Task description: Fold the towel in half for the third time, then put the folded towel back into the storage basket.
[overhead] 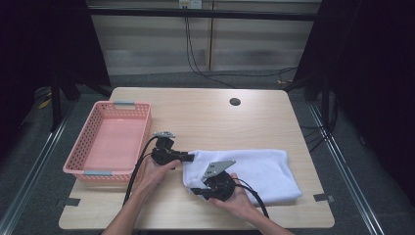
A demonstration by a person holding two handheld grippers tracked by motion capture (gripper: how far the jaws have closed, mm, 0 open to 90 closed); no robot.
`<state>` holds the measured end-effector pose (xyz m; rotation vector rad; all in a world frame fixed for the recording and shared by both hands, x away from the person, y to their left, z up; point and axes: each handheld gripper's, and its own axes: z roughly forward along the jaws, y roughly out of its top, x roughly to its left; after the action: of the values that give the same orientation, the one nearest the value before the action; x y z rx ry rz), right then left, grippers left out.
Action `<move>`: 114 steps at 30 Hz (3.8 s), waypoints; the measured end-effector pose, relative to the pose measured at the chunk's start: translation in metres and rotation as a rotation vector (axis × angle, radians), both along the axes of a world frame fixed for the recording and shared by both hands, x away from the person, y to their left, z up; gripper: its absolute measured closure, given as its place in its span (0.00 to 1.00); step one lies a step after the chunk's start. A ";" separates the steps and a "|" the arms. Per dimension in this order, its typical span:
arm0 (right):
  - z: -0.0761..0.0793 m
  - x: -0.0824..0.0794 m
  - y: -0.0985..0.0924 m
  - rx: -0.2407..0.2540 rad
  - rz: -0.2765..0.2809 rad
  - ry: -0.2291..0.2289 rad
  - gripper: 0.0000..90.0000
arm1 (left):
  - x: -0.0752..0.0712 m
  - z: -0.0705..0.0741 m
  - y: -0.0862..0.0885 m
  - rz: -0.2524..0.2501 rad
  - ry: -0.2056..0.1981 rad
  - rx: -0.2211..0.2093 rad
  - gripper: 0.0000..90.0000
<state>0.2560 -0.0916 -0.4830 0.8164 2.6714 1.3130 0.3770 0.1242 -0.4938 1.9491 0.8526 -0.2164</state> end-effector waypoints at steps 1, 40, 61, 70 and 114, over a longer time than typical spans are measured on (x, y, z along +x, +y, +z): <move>0.004 -0.001 -0.001 0.007 -0.002 0.001 0.86 | 0.000 0.003 0.001 0.003 -0.005 -0.013 0.85; 0.088 0.009 0.013 0.275 -0.035 -0.087 0.86 | -0.003 0.103 0.012 0.073 -0.200 0.025 0.85; 0.034 -0.030 -0.101 0.182 -0.231 -0.021 0.76 | -0.001 0.057 -0.109 -0.050 -0.125 0.081 0.84; 0.015 -0.044 -0.124 0.101 -0.258 0.033 0.60 | -0.002 0.030 -0.146 -0.082 -0.089 0.089 0.80; -0.007 0.073 -0.143 -0.020 -0.448 0.048 0.41 | -0.122 0.016 -0.014 -0.109 -0.102 0.207 0.36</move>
<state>0.3287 -0.2347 -0.4901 1.3563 2.3292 1.1610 0.2553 0.1100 -0.4781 2.1833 0.7258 -0.0947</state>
